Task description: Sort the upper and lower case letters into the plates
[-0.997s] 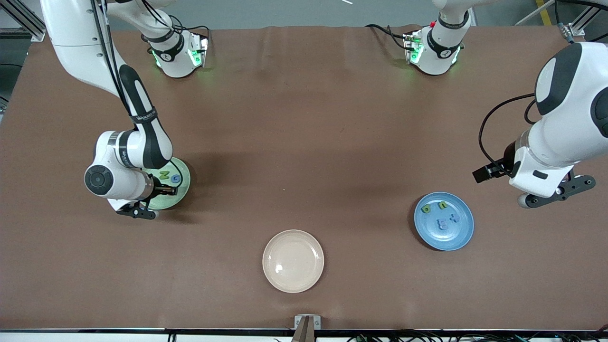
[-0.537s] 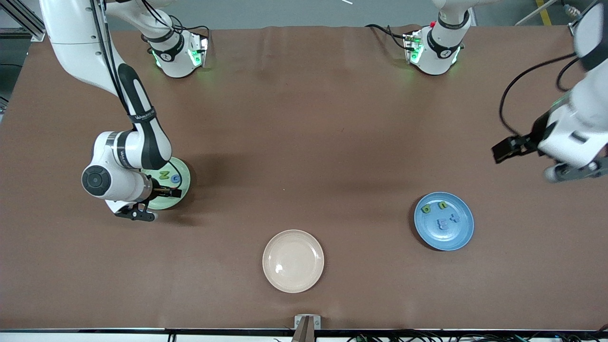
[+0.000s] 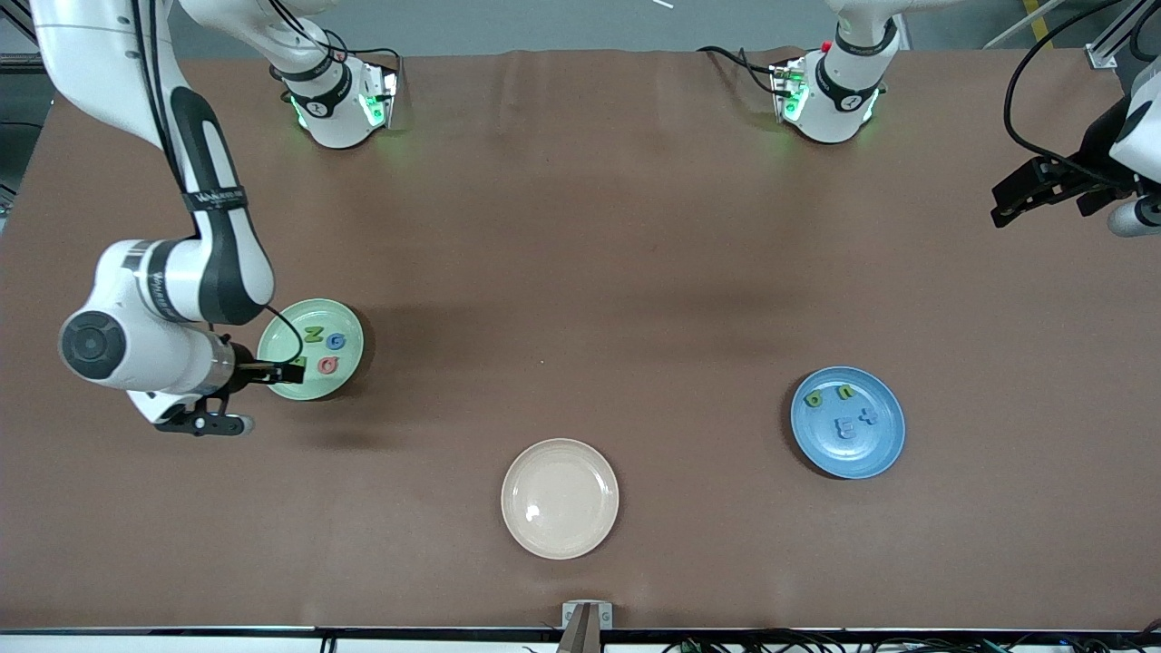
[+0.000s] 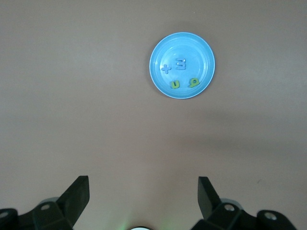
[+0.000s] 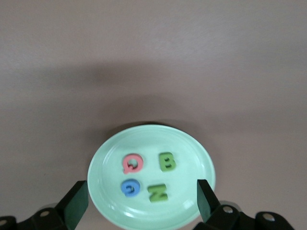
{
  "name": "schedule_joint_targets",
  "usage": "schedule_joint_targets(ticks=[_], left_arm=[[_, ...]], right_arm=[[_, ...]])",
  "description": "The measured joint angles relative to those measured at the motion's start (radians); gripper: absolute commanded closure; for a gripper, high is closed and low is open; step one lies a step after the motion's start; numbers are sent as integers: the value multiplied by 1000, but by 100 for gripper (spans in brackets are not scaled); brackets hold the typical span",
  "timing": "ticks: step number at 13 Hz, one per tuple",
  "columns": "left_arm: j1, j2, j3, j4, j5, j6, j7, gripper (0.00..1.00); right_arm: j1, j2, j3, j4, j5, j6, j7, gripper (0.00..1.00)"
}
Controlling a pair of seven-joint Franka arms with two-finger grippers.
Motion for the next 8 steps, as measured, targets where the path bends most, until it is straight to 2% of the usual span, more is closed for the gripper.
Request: schedule_joint_targets(ticks=[4, 6, 8], left_arm=[[-70, -33, 99, -34, -11, 1, 27, 1], [-76, -39, 104, -39, -12, 3, 28, 1], [-78, -39, 95, -44, -13, 21, 28, 2]], right_arm=[[-53, -30, 0, 240, -8, -288, -2, 0], [-90, -31, 0, 318, -8, -366, -29, 0], [-119, -31, 0, 352, -8, -394, -50, 0]])
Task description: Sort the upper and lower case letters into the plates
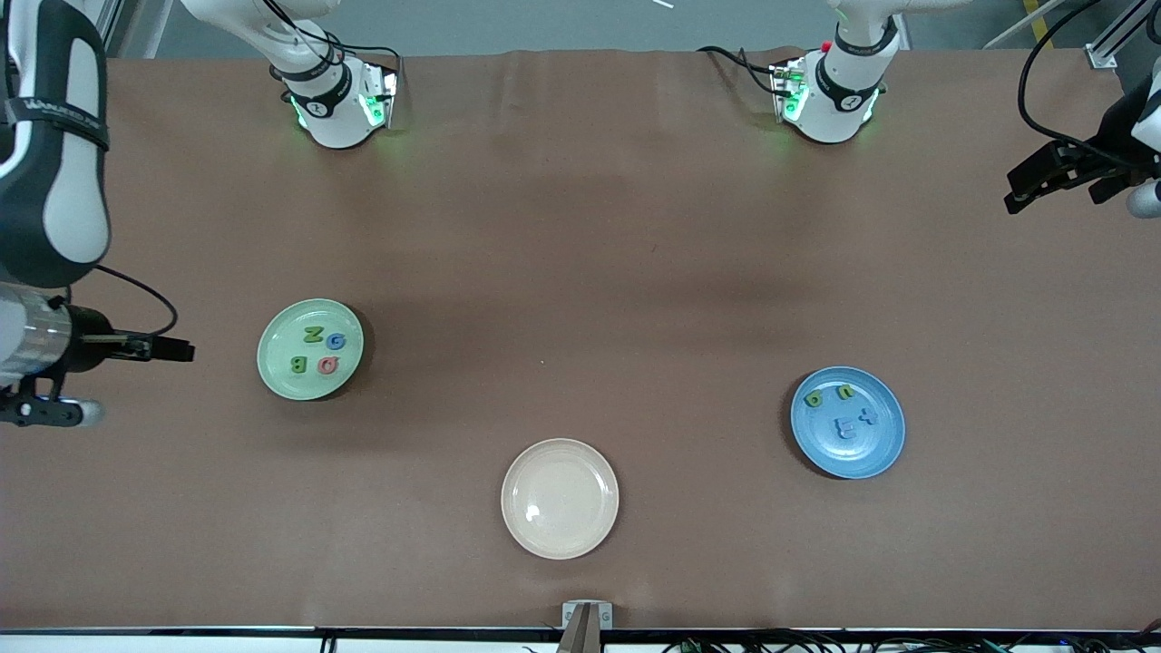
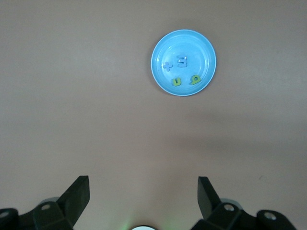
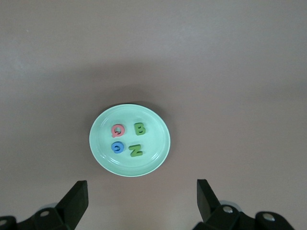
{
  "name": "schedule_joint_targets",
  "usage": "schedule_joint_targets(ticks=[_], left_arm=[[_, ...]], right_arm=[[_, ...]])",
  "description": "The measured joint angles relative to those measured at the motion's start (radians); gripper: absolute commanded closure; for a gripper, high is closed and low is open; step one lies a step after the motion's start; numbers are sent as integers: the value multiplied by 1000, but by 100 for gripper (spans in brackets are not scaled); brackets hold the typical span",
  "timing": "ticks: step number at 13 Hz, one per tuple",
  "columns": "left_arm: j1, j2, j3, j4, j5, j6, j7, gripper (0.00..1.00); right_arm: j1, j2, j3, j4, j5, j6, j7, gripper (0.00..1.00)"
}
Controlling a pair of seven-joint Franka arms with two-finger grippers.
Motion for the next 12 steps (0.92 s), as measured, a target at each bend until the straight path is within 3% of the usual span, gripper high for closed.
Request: schedule_joint_targets(ticks=[12], left_arm=[[46, 0, -81, -45, -1, 36, 17, 1]], right_arm=[[-7, -7, 9, 67, 1, -49, -4, 0]])
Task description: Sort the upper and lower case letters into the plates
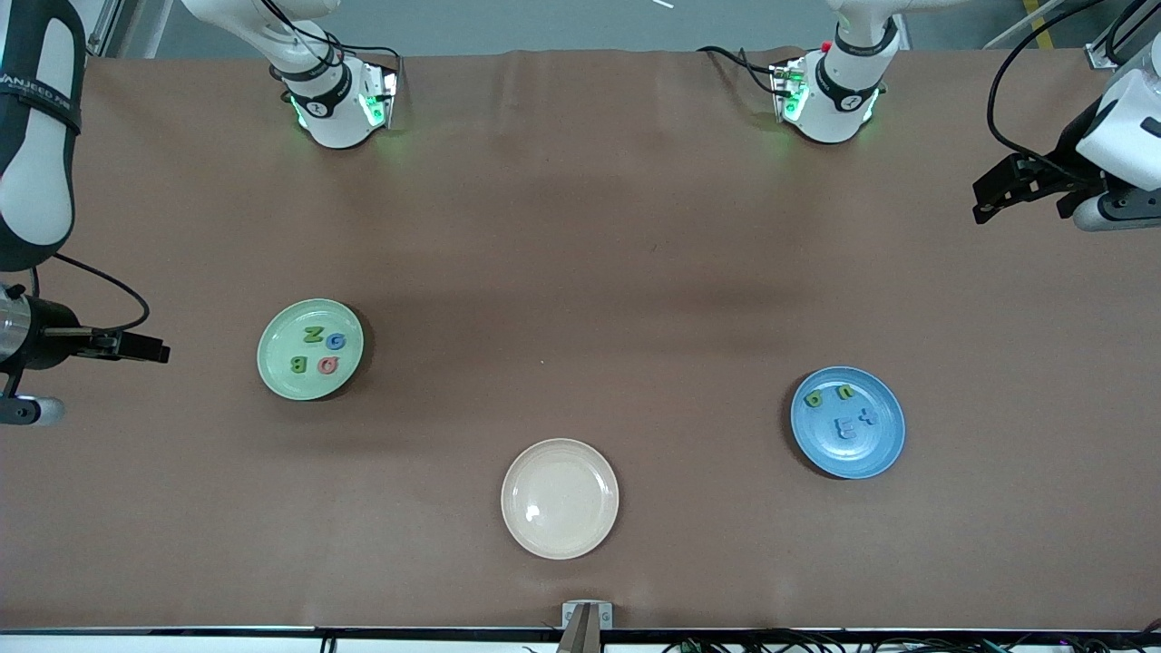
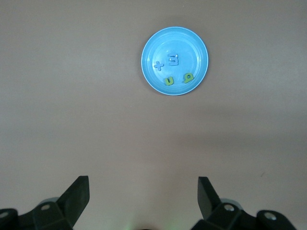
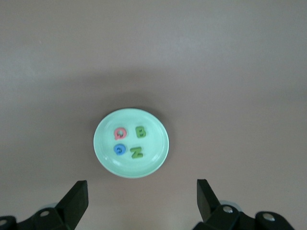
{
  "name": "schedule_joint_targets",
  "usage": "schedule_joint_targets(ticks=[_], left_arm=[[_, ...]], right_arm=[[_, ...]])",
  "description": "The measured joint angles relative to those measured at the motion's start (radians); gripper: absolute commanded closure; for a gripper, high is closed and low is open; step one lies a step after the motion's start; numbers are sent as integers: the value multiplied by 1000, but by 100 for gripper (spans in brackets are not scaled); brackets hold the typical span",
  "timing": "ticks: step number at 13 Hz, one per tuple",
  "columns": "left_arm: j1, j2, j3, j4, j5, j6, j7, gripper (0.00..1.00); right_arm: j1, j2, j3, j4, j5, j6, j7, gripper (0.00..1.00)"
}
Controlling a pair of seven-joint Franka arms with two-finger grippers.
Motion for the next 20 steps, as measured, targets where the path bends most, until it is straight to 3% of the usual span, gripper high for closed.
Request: schedule_joint_targets(ticks=[4, 7, 11, 20], left_arm=[[0, -1, -4, -6, 0, 6, 0, 1], [0, -1, -4, -7, 0, 22, 0, 1], [1, -7, -4, -7, 0, 29, 0, 1], [0, -9, -8, -7, 0, 38, 7, 0]], right_arm=[[-2, -65, 9, -24, 0, -25, 0, 0], [-78, -147, 87, -97, 0, -16, 0, 0], [-82, -282, 129, -223, -18, 11, 1, 0], [-81, -417, 133, -329, -27, 19, 1, 0]])
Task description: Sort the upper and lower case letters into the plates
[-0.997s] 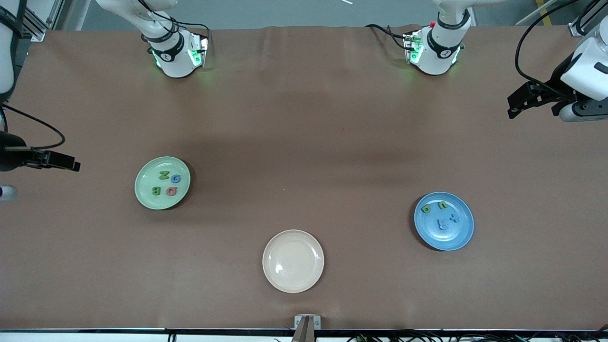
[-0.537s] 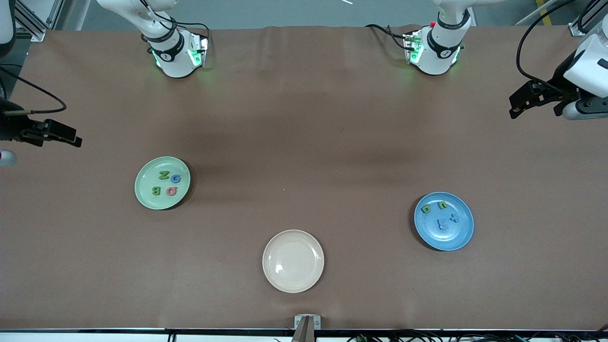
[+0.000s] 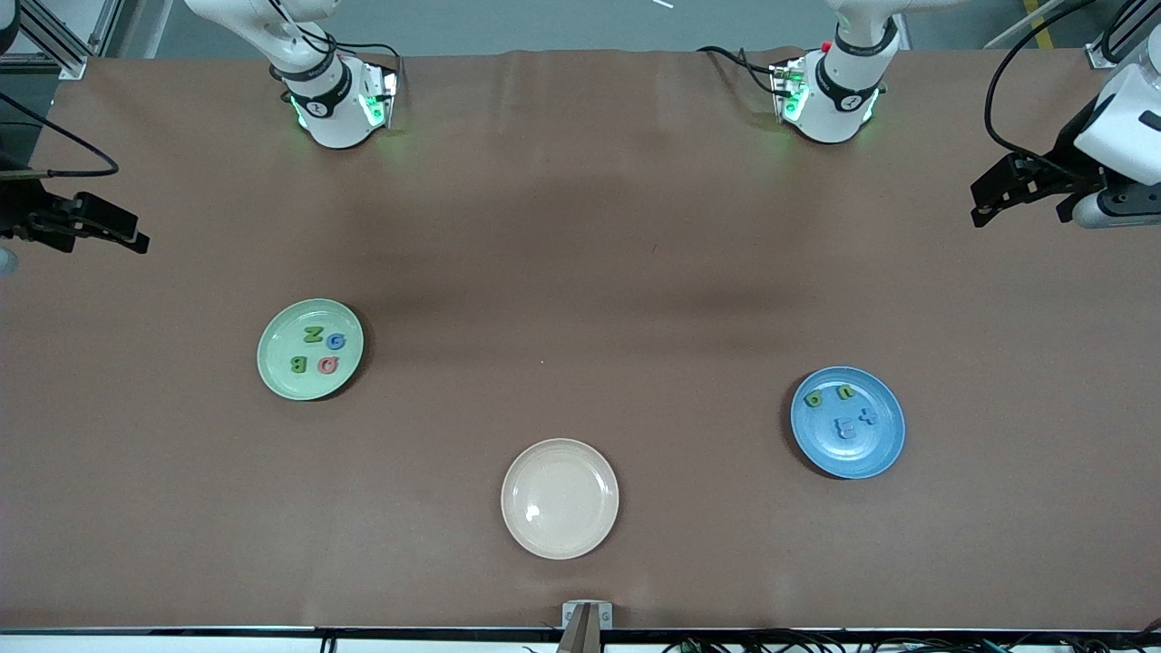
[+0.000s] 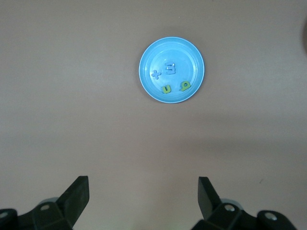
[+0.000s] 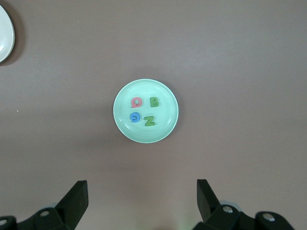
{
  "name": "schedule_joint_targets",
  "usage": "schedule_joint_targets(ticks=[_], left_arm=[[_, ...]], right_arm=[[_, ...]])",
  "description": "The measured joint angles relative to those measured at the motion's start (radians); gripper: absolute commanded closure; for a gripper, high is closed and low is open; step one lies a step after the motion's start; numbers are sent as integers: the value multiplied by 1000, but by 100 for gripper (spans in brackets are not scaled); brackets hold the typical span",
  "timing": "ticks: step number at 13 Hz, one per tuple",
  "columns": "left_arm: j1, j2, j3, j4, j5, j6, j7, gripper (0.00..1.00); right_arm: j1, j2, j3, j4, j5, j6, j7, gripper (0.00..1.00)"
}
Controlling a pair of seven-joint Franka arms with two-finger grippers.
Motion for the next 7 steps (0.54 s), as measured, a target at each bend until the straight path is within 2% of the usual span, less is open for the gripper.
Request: schedule_joint_targets(ticks=[7], left_arm=[[8, 1, 8, 2, -22, -7, 42, 0]], right_arm=[[25, -44, 5, -28, -47, 3, 0, 0]])
